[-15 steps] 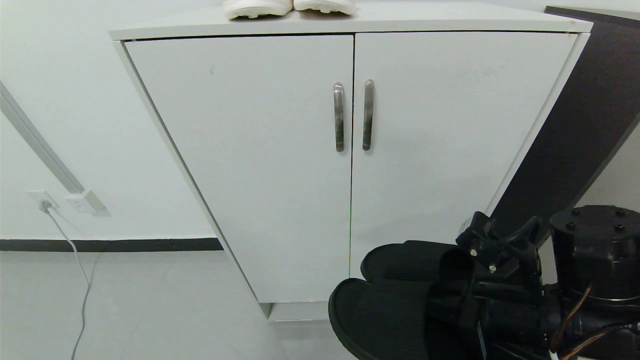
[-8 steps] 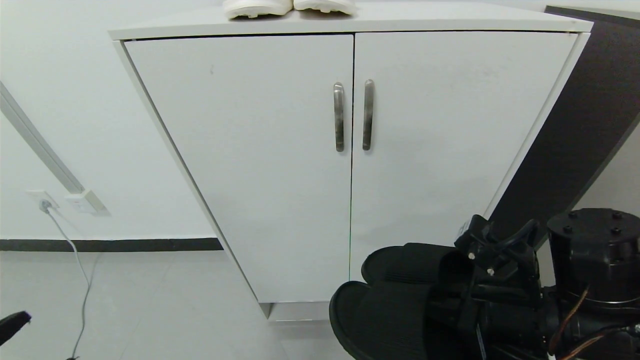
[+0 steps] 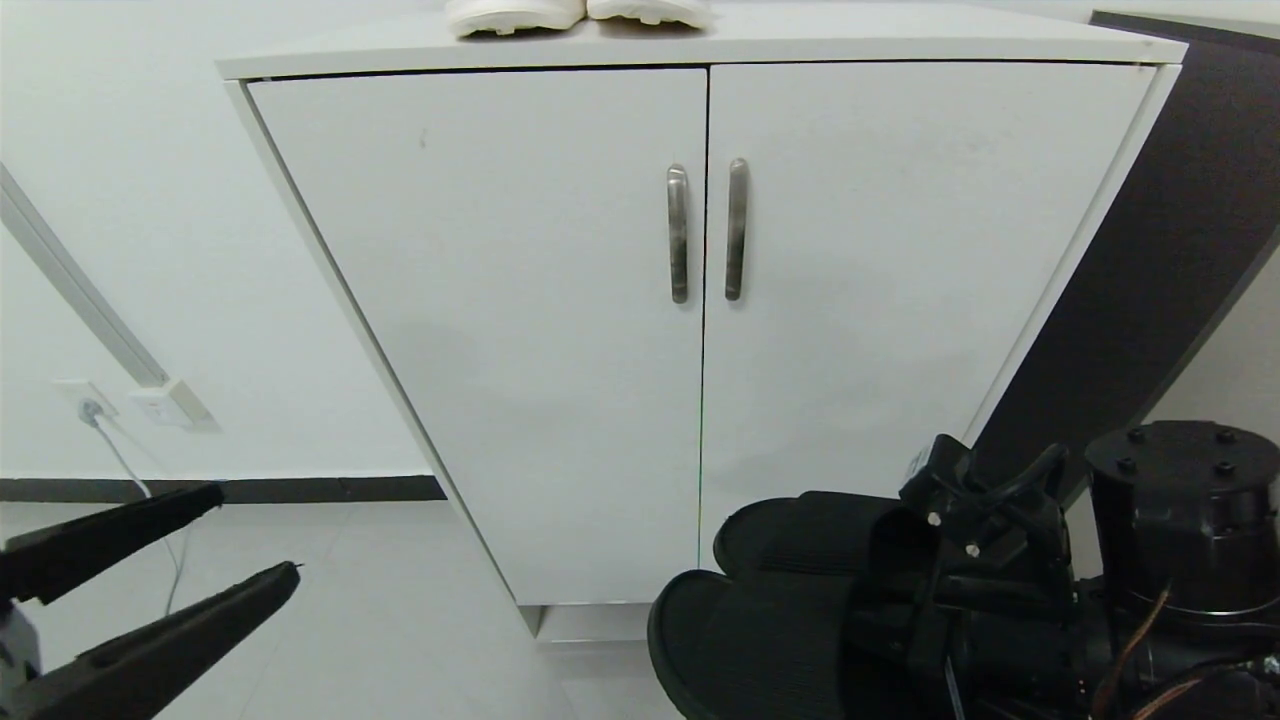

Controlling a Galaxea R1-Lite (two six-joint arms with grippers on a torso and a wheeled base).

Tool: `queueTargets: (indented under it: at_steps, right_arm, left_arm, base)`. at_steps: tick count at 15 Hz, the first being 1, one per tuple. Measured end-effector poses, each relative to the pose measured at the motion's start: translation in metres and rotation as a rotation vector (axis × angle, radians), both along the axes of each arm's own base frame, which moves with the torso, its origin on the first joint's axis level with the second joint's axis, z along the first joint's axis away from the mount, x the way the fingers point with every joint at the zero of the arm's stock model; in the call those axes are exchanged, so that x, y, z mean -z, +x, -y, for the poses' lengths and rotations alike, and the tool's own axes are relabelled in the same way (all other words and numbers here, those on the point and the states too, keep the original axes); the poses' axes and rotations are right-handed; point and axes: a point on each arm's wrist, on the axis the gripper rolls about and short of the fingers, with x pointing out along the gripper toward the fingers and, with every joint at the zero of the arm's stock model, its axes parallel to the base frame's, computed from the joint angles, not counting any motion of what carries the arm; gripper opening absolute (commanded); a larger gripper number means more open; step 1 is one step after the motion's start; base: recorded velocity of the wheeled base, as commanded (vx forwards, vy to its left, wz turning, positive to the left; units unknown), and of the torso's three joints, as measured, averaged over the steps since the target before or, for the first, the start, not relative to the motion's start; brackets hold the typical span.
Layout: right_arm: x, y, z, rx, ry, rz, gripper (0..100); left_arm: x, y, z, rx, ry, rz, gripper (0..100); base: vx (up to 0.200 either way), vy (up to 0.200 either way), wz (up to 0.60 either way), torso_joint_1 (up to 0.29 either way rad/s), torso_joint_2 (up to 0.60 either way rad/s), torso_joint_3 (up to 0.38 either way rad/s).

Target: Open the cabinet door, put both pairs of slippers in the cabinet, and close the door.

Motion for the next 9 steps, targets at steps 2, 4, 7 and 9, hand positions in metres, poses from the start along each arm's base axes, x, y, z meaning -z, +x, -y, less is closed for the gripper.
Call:
queueTargets:
  at_steps: [2, 4, 7, 9]
  right_arm:
    - [0.0, -0.001, 0.001, 0.0, 0.002, 0.001, 0]
    - [-0.002, -0.002, 0.001, -0.002, 0.006, 0.004, 0]
    - [-0.002, -0.003, 0.001, -0.004, 0.008, 0.006, 0]
    - [-0.002, -0.003, 0.003, 0.0, 0.006, 0.004, 0]
  left_arm:
    - [-0.008, 0.015, 0.01, 0.056, 0.005, -0.015, 100]
    - [-0.016, 0.035, 0.023, 0.079, 0.003, 0.007, 100]
    - [-0.028, 0.063, 0.051, 0.107, -0.015, 0.062, 100]
    - [-0.04, 0.078, 0.075, 0.166, -0.03, 0.078, 100]
  base:
    - [0.0, 0.0, 0.0, 0.0, 0.0, 0.0]
    - [0.0, 0.0, 0.0, 0.0, 0.0, 0.0]
    - [0.0, 0.0, 0.0, 0.0, 0.0, 0.0]
    - [0.0, 0.0, 0.0, 0.0, 0.0, 0.0]
